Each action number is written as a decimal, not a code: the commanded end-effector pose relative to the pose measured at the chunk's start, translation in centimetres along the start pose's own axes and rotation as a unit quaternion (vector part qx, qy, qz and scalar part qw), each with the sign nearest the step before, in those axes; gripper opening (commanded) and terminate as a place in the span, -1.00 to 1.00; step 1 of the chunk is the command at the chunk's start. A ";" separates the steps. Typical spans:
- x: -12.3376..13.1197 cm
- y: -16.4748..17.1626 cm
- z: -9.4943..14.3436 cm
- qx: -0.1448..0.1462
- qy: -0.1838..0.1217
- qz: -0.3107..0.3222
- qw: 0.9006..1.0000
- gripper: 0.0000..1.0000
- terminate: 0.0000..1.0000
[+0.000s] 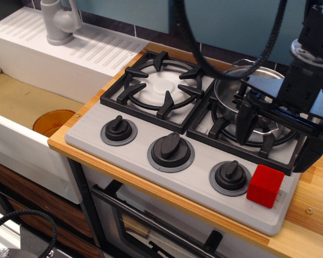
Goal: Put redcube in pan and put pan on stove
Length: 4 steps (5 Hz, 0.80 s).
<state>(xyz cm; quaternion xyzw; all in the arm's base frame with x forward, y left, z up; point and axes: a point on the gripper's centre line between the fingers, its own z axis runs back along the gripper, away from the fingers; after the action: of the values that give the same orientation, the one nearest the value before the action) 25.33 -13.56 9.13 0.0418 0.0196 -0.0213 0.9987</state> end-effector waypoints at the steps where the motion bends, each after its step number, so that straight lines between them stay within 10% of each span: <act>1: 0.0 0.0 0.0 0.000 0.000 0.000 1.000 1.00 -1.00; 4: 0.9 -0.1 -2.0 -0.031 -0.022 0.000 0.999 1.00 -1.00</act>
<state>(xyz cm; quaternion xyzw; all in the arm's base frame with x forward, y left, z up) 25.77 -13.54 6.41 0.0149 0.0087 -0.0231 0.9996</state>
